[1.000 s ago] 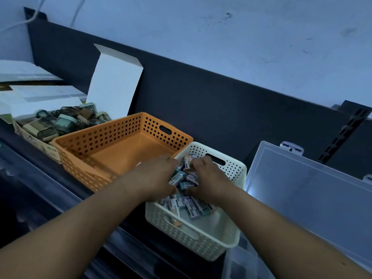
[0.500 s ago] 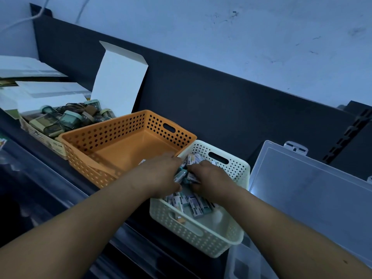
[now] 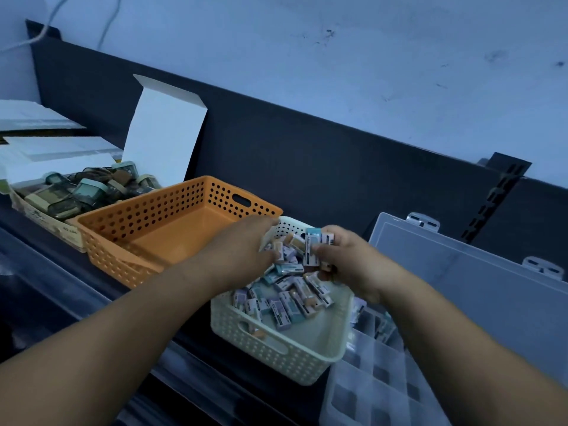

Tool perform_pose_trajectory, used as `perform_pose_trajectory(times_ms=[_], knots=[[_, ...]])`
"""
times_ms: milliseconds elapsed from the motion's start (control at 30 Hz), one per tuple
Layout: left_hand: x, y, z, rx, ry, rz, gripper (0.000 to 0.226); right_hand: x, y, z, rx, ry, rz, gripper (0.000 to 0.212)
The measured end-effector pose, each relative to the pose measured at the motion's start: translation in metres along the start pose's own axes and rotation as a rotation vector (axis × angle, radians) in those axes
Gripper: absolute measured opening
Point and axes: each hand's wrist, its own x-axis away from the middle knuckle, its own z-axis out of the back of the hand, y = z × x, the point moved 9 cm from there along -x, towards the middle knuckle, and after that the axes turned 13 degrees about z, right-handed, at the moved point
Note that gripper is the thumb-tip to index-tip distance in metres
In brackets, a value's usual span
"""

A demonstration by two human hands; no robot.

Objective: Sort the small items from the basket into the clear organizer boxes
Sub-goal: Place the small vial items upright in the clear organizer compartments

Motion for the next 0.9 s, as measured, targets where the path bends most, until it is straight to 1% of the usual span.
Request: perform_pose_trajectory(times_ms=[67, 133, 233, 333, 433, 500, 600, 633, 700, 800, 900], knots=[[0.003, 0.017, -0.007, 0.237, -0.122, 0.044, 0.052, 0.014, -0.002, 0.007, -0.195, 0.005, -0.024, 0.008], [0.008, 0.037, -0.017, 0.467, -0.233, 0.083, 0.037, 0.027, -0.003, 0.017, -0.293, 0.013, -0.03, 0.01], [0.012, 0.066, -0.036, 0.685, -0.297, 0.116, 0.012, 0.051, -0.003, 0.036, -0.349, 0.027, -0.02, 0.015], [0.017, 0.09, -0.056, 0.808, -0.346, 0.148, 0.01, 0.075, 0.002, 0.065, -0.384, 0.093, -0.032, 0.018], [0.021, 0.117, -0.076, 0.816, -0.39, 0.164, 0.011, 0.104, 0.013, 0.105, -0.406, 0.215, -0.064, 0.014], [0.024, 0.134, -0.087, 0.819, -0.417, 0.156, 0.01, 0.126, 0.021, 0.132, -0.391, 0.292, -0.085, 0.017], [0.027, 0.158, -0.105, 0.804, -0.452, 0.141, 0.009, 0.157, 0.032, 0.166, -0.438, 0.357, -0.098, 0.029], [0.028, 0.167, -0.112, 0.792, -0.468, 0.132, 0.01, 0.167, 0.036, 0.177, -0.444, 0.377, -0.106, 0.03], [0.031, 0.184, -0.124, 0.768, -0.496, 0.105, 0.011, 0.185, 0.044, 0.196, -0.425, 0.411, -0.12, 0.024], [0.037, 0.209, -0.137, 0.707, -0.501, 0.07, 0.011, 0.205, 0.057, 0.22, -0.262, 0.446, -0.147, 0.015], [0.043, 0.233, -0.151, 0.571, -0.5, -0.002, 0.012, 0.22, 0.065, 0.239, -0.1, 0.461, -0.157, 0.012]])
